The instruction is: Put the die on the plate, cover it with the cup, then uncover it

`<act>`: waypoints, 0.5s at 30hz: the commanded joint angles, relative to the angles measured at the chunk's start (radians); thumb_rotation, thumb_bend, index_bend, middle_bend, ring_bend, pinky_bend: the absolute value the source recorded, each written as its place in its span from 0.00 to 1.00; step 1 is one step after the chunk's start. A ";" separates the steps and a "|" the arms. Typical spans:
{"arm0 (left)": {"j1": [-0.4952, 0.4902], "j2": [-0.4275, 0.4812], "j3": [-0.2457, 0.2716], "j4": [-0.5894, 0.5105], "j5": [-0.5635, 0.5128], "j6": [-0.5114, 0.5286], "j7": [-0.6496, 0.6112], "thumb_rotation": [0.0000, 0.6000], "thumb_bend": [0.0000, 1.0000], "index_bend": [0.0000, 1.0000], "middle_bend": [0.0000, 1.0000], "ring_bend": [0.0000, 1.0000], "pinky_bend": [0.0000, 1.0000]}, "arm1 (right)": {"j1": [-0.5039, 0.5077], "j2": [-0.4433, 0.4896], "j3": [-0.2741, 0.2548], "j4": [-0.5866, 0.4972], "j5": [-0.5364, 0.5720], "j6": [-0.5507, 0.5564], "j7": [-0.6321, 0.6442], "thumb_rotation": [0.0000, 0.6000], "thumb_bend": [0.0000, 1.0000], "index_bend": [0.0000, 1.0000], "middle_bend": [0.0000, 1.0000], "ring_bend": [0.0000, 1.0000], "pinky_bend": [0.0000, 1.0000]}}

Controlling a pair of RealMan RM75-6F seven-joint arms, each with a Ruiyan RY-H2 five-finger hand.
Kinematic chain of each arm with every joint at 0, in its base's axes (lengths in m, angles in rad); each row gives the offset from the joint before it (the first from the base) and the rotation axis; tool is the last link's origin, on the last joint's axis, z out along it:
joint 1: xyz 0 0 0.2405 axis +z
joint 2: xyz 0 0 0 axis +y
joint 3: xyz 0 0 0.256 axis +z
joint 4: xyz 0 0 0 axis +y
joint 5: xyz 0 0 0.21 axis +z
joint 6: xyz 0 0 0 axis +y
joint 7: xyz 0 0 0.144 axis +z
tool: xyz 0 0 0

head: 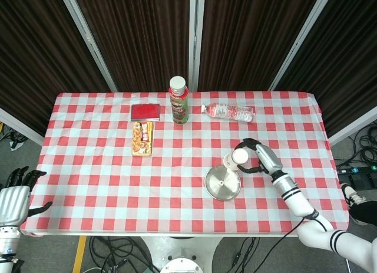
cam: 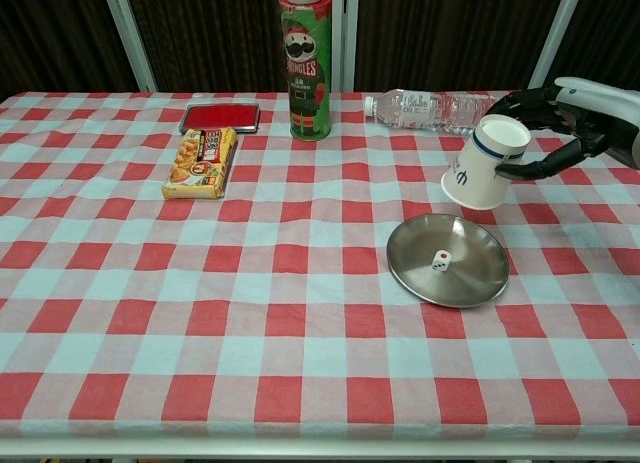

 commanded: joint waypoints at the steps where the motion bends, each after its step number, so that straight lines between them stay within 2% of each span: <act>1: -0.001 -0.002 0.000 -0.001 0.001 0.000 0.000 1.00 0.00 0.25 0.23 0.10 0.09 | 0.007 0.040 -0.062 -0.078 -0.073 -0.001 -0.014 1.00 0.26 0.57 0.36 0.13 0.13; 8: 0.008 -0.004 0.004 0.008 -0.004 0.003 -0.011 1.00 0.00 0.25 0.23 0.10 0.09 | 0.030 -0.039 -0.088 -0.036 -0.063 -0.043 -0.078 1.00 0.22 0.56 0.35 0.13 0.13; 15: 0.011 -0.011 0.007 0.019 -0.003 0.002 -0.021 1.00 0.00 0.25 0.23 0.10 0.09 | 0.039 -0.090 -0.099 0.019 -0.064 -0.036 -0.119 1.00 0.20 0.55 0.34 0.13 0.13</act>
